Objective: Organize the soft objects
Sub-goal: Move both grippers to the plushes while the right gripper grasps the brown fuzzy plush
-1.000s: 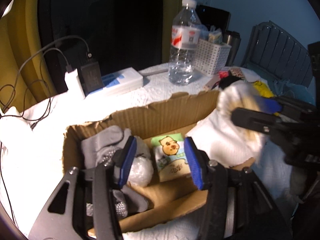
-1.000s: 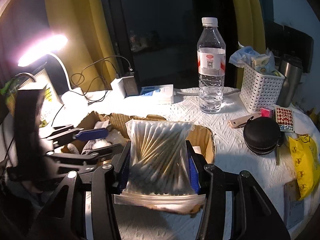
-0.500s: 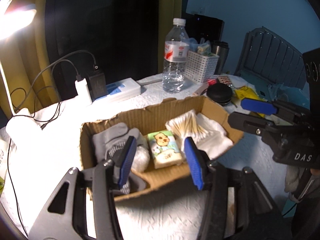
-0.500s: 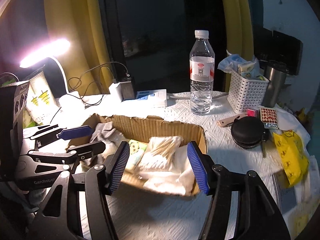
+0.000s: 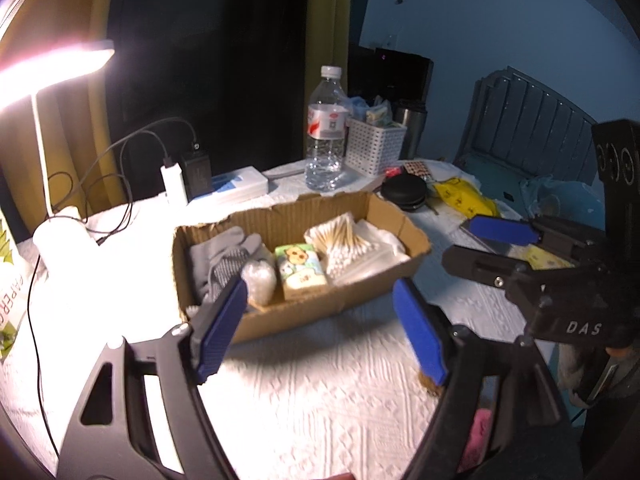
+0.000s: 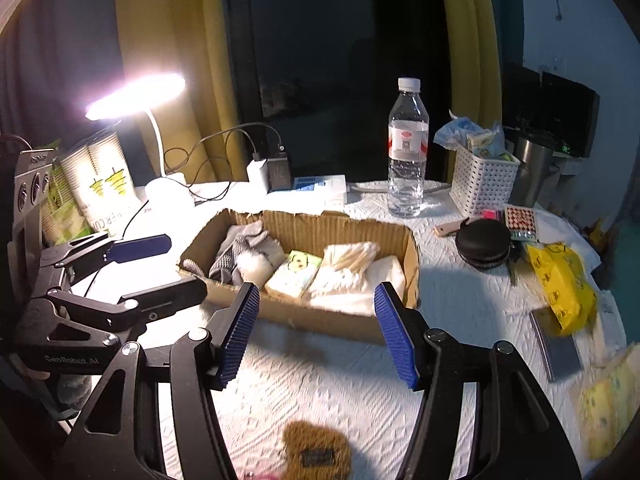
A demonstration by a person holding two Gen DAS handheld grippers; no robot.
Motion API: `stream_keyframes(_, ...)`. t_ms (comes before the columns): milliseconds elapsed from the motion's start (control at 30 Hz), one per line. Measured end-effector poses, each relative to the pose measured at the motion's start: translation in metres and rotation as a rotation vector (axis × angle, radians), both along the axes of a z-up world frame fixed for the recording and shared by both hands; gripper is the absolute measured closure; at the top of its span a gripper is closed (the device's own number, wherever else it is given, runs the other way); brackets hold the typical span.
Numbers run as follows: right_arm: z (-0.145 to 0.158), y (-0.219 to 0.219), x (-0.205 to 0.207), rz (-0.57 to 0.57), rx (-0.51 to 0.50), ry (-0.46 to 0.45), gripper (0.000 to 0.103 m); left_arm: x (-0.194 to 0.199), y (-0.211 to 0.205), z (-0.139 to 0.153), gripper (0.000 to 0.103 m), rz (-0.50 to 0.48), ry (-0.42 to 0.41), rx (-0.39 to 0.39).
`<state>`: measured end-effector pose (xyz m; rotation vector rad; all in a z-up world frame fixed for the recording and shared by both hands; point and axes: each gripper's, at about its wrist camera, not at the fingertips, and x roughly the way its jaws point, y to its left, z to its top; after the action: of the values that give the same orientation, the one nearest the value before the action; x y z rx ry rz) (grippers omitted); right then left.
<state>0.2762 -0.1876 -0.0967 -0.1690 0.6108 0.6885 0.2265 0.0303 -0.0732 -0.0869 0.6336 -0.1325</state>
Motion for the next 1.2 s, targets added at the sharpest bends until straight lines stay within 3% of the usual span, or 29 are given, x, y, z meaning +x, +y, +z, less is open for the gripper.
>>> stream_keyframes(500, -0.03, -0.029, -0.037, -0.016, -0.009, 0.053, 0.04, -0.043, -0.019, -0.022, 0.026, -0.013, 0.041, -0.004)
stream_keyframes(1200, -0.109, -0.035, -0.029, -0.035, -0.044, 0.236, 0.041, -0.063, -0.03, -0.074, 0.026, 0.002, 0.161, 0.007)
